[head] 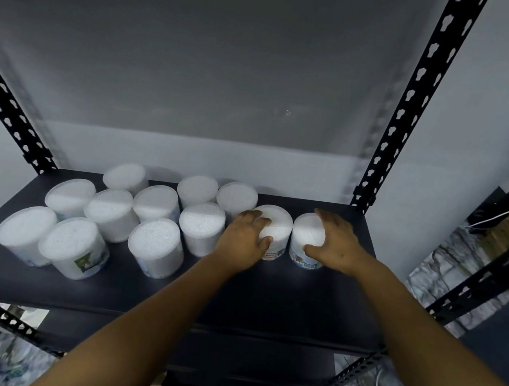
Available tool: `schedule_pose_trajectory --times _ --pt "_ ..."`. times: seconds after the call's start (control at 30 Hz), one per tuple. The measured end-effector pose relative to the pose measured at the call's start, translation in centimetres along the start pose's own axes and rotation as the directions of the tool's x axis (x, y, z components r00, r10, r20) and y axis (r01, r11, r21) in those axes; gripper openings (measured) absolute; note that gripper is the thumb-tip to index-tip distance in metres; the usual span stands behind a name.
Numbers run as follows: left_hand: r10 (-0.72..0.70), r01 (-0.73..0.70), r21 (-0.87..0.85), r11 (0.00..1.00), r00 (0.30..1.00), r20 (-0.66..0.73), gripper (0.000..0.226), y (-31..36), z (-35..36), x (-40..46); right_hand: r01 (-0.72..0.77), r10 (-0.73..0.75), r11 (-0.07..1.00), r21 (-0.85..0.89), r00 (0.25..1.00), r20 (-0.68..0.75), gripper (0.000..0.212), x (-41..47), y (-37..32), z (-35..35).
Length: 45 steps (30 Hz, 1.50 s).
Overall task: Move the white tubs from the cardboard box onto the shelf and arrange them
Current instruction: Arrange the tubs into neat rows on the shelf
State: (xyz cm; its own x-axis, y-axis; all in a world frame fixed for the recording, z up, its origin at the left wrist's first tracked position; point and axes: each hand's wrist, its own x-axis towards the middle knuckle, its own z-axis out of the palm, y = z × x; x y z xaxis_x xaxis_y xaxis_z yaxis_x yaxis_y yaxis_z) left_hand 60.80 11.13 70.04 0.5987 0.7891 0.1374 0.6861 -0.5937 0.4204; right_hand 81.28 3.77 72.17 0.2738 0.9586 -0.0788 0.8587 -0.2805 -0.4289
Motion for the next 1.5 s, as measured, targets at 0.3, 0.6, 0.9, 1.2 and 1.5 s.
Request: schedule_pose_trajectory --times 0.3,0.6,0.9,1.2,1.5 --pt "-0.019 0.018 -0.021 1.0 1.0 -0.013 0.05 0.0 0.1 -0.2 -0.024 0.024 0.999 0.043 1.0 -0.001 0.094 -0.3 -0.1 -0.2" --pt "-0.034 0.033 0.007 0.999 0.999 0.007 0.051 0.2 0.0 0.0 -0.047 0.047 0.999 0.015 0.998 -0.031 0.099 -0.2 -0.1 0.0" --pt "-0.005 0.001 0.066 0.998 0.998 0.057 0.054 0.0 0.0 0.1 -0.049 0.05 0.998 0.05 0.999 -0.021 0.105 0.0 -0.1 -0.2" --pt "0.03 -0.034 0.04 0.999 0.996 0.088 0.048 -0.6 -0.1 0.3 -0.024 0.024 0.998 0.066 1.0 0.002 0.107 0.2 0.2 -0.6" --pt "0.038 -0.037 -0.016 0.999 0.996 0.083 0.047 -0.9 -0.1 0.0 0.033 -0.039 0.982 0.185 0.999 0.029 0.102 0.3 0.2 -0.5"
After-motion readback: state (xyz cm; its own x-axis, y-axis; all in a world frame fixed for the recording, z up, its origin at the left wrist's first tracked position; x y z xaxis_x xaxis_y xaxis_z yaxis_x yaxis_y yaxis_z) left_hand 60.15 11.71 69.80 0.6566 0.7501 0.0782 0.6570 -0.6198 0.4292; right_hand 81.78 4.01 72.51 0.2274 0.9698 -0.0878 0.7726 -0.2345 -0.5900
